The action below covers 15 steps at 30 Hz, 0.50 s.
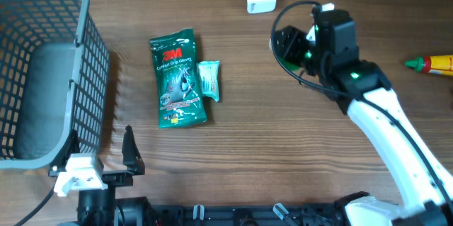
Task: Scan the item barcode
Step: 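Lift the jar and carry it up to the white scanner box, then move the jar off the table to the right edge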
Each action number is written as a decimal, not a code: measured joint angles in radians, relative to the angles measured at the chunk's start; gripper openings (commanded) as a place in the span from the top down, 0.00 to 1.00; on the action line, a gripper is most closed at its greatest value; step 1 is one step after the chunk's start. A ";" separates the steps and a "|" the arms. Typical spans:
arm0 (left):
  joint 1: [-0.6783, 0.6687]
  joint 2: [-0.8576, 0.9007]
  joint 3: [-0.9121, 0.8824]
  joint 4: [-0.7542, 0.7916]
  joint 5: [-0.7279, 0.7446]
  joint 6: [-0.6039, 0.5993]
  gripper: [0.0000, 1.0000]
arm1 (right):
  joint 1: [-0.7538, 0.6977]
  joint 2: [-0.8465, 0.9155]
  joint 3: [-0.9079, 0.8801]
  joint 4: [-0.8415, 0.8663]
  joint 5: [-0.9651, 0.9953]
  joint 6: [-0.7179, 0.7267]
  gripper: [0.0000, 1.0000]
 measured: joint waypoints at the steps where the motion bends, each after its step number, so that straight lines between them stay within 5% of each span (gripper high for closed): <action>1: 0.000 0.000 0.000 0.001 0.000 0.000 0.00 | 0.000 0.038 0.002 0.055 0.021 -0.006 0.37; 6: 0.000 0.001 0.000 0.000 0.000 0.000 0.00 | 0.000 0.205 0.003 0.344 0.068 -0.072 0.38; 10: 0.000 0.001 0.000 0.000 0.000 0.000 0.00 | 0.000 0.348 0.012 0.551 0.124 -0.112 0.50; 15: 0.000 0.001 0.000 0.001 0.000 0.000 0.00 | 0.000 0.547 0.205 0.580 0.210 -0.143 0.48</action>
